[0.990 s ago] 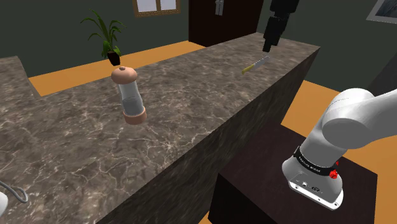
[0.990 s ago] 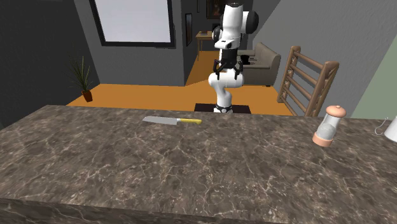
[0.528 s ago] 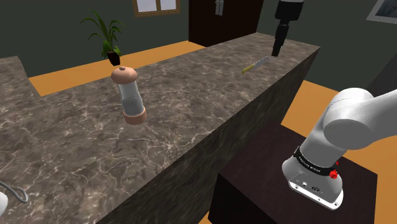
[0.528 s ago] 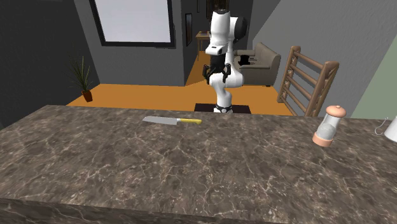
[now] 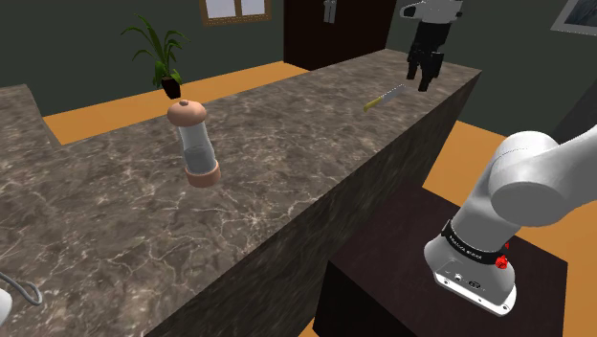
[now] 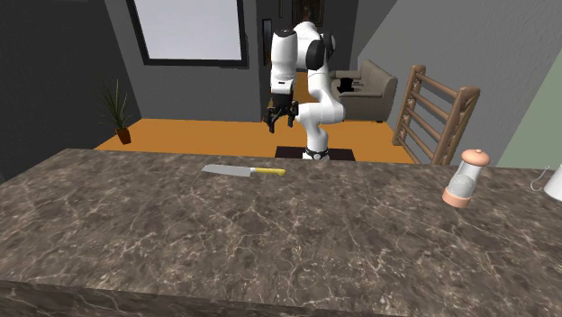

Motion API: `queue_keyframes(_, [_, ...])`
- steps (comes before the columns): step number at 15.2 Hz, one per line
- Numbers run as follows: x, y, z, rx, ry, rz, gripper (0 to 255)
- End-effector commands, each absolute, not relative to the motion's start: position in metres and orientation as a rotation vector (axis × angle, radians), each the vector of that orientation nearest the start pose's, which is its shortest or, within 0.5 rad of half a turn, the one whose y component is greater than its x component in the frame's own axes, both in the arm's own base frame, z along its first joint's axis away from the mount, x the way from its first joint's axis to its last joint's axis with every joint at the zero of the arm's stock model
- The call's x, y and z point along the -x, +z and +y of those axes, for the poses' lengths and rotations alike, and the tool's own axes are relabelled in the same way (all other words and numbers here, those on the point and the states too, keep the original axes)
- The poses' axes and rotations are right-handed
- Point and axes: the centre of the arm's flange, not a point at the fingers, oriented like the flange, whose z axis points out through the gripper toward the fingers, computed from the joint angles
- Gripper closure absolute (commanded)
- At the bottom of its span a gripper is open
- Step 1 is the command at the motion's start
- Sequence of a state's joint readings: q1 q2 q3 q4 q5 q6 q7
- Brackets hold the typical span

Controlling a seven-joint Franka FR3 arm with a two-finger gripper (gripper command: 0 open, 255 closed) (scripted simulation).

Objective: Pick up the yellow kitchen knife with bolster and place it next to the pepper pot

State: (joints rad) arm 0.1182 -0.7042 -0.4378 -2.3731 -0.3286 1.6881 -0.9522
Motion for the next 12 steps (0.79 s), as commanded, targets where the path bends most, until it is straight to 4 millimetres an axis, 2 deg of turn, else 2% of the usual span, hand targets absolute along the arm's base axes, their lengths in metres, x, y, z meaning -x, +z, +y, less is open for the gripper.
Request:
queue_keyframes(1, [-0.333, 0.528, -0.189, 2.867, 0.084, -1.357, 0])
queue_keyframes(7, [-0.378, 0.497, -0.243, 2.635, 0.114, -1.778, 0])
queue_keyframes(12, [-0.426, 0.471, -0.277, 2.394, 0.137, -2.099, 0])
